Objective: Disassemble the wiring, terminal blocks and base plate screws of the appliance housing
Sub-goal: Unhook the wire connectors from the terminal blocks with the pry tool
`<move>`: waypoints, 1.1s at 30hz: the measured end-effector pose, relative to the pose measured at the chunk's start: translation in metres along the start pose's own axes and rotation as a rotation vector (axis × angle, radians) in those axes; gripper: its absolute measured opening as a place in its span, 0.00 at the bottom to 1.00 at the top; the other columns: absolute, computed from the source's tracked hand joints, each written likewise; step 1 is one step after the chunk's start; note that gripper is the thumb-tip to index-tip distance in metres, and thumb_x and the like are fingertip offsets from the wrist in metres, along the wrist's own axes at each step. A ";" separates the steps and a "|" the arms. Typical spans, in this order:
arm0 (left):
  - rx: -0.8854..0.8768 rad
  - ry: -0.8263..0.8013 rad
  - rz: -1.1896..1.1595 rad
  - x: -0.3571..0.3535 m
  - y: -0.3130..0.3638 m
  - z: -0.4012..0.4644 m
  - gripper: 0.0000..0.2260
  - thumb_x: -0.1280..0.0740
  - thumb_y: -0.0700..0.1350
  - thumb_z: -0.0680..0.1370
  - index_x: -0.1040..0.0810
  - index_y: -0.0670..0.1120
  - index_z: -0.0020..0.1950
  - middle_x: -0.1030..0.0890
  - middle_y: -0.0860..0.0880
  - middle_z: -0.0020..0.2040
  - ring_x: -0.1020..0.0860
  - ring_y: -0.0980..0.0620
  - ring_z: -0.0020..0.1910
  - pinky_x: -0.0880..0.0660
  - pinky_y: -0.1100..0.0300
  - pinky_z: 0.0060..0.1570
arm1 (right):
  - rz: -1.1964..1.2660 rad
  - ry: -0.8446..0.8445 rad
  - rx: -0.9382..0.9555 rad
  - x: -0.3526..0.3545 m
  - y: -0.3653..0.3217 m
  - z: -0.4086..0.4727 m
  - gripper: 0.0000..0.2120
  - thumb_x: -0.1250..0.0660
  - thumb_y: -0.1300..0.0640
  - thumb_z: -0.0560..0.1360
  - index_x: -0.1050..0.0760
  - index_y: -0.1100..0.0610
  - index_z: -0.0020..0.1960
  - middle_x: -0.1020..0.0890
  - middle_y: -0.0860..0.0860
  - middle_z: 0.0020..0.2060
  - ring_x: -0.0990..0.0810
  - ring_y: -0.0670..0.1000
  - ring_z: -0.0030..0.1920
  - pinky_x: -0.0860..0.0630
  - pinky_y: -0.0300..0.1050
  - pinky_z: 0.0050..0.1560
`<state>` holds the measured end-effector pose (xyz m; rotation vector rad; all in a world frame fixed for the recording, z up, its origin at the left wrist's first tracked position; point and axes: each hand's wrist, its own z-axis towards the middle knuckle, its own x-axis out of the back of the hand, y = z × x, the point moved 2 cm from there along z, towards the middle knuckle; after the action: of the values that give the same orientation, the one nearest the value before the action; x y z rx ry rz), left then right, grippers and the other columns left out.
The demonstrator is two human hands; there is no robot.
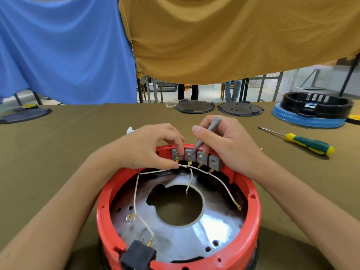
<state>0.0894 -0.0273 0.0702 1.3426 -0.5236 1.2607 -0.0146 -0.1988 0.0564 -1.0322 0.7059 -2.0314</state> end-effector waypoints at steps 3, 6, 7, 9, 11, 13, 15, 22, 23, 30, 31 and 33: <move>-0.016 0.012 0.025 0.000 0.002 -0.002 0.08 0.23 0.45 0.71 0.17 0.55 0.47 0.22 0.56 0.56 0.23 0.57 0.58 0.28 0.64 0.57 | -0.005 -0.006 0.000 0.000 0.000 0.000 0.12 0.34 0.51 0.80 0.24 0.53 0.40 0.20 0.46 0.27 0.22 0.46 0.30 0.25 0.37 0.35; -0.020 0.014 0.034 -0.001 0.004 -0.002 0.08 0.23 0.45 0.72 0.17 0.54 0.48 0.22 0.55 0.55 0.23 0.56 0.57 0.27 0.56 0.60 | -0.016 -0.012 0.000 0.000 0.001 0.000 0.12 0.34 0.50 0.80 0.24 0.52 0.40 0.20 0.46 0.27 0.22 0.47 0.30 0.25 0.38 0.36; -0.020 0.014 0.033 -0.001 0.004 -0.002 0.08 0.23 0.45 0.72 0.17 0.53 0.48 0.22 0.54 0.55 0.22 0.55 0.57 0.27 0.55 0.60 | -0.017 -0.012 0.002 0.000 0.001 0.000 0.12 0.34 0.50 0.80 0.24 0.52 0.40 0.20 0.46 0.27 0.22 0.46 0.30 0.26 0.38 0.36; -0.022 0.024 0.028 -0.001 0.003 -0.002 0.08 0.23 0.44 0.71 0.17 0.53 0.47 0.21 0.54 0.55 0.22 0.55 0.56 0.27 0.54 0.60 | -0.018 -0.017 0.010 0.000 0.000 0.000 0.11 0.34 0.50 0.80 0.24 0.51 0.40 0.20 0.47 0.27 0.22 0.47 0.30 0.25 0.41 0.36; -0.026 0.042 0.021 -0.001 0.002 -0.003 0.08 0.23 0.44 0.71 0.17 0.53 0.48 0.21 0.55 0.54 0.22 0.56 0.55 0.27 0.56 0.59 | -0.030 -0.048 0.021 -0.001 -0.001 0.001 0.10 0.33 0.50 0.80 0.23 0.51 0.41 0.19 0.48 0.29 0.20 0.49 0.32 0.24 0.44 0.37; -0.031 0.059 0.020 -0.001 0.000 -0.003 0.09 0.23 0.44 0.71 0.18 0.52 0.48 0.20 0.56 0.52 0.22 0.56 0.54 0.27 0.62 0.57 | -0.032 -0.084 0.037 -0.001 -0.003 0.001 0.09 0.32 0.50 0.79 0.22 0.52 0.42 0.18 0.48 0.31 0.19 0.48 0.33 0.23 0.45 0.38; -0.022 0.082 0.022 -0.002 -0.002 -0.003 0.11 0.22 0.45 0.70 0.19 0.53 0.49 0.20 0.58 0.49 0.22 0.59 0.52 0.27 0.67 0.53 | -0.046 -0.108 0.048 -0.001 -0.004 0.002 0.08 0.31 0.50 0.79 0.21 0.52 0.43 0.17 0.48 0.32 0.19 0.48 0.33 0.24 0.43 0.38; 0.003 0.103 -0.026 -0.002 -0.004 -0.004 0.14 0.23 0.47 0.70 0.25 0.55 0.49 0.20 0.59 0.46 0.21 0.60 0.51 0.27 0.71 0.42 | -0.144 -0.161 0.060 -0.003 -0.004 0.003 0.06 0.30 0.50 0.77 0.19 0.51 0.44 0.17 0.46 0.34 0.21 0.48 0.35 0.25 0.42 0.39; 0.003 0.103 -0.029 -0.002 -0.004 -0.005 0.14 0.23 0.47 0.70 0.26 0.56 0.49 0.20 0.59 0.46 0.21 0.60 0.51 0.27 0.71 0.41 | -0.142 -0.162 0.058 -0.003 -0.004 0.004 0.06 0.30 0.50 0.78 0.19 0.51 0.44 0.16 0.46 0.34 0.21 0.47 0.35 0.25 0.41 0.38; -0.007 0.110 -0.008 -0.002 -0.002 -0.004 0.13 0.22 0.46 0.70 0.25 0.55 0.48 0.20 0.58 0.46 0.21 0.59 0.50 0.27 0.71 0.42 | -0.114 -0.152 0.033 -0.002 -0.003 0.004 0.08 0.31 0.50 0.79 0.19 0.51 0.43 0.15 0.47 0.34 0.18 0.50 0.35 0.21 0.49 0.42; -0.014 0.109 0.001 -0.002 -0.002 -0.004 0.13 0.22 0.46 0.70 0.25 0.54 0.47 0.20 0.58 0.46 0.20 0.59 0.50 0.27 0.71 0.42 | -0.105 -0.155 0.030 -0.002 -0.003 0.004 0.08 0.31 0.50 0.79 0.19 0.51 0.43 0.15 0.47 0.34 0.18 0.50 0.36 0.21 0.51 0.43; -0.030 0.109 0.013 -0.003 -0.001 -0.004 0.12 0.23 0.45 0.70 0.24 0.53 0.46 0.20 0.58 0.45 0.20 0.59 0.49 0.29 0.72 0.44 | -0.070 -0.164 0.015 -0.002 -0.003 0.003 0.08 0.31 0.51 0.79 0.19 0.53 0.44 0.15 0.49 0.34 0.17 0.52 0.36 0.20 0.53 0.43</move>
<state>0.0880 -0.0246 0.0662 1.2396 -0.4741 1.3240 -0.0119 -0.1959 0.0594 -1.2141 0.5749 -1.9799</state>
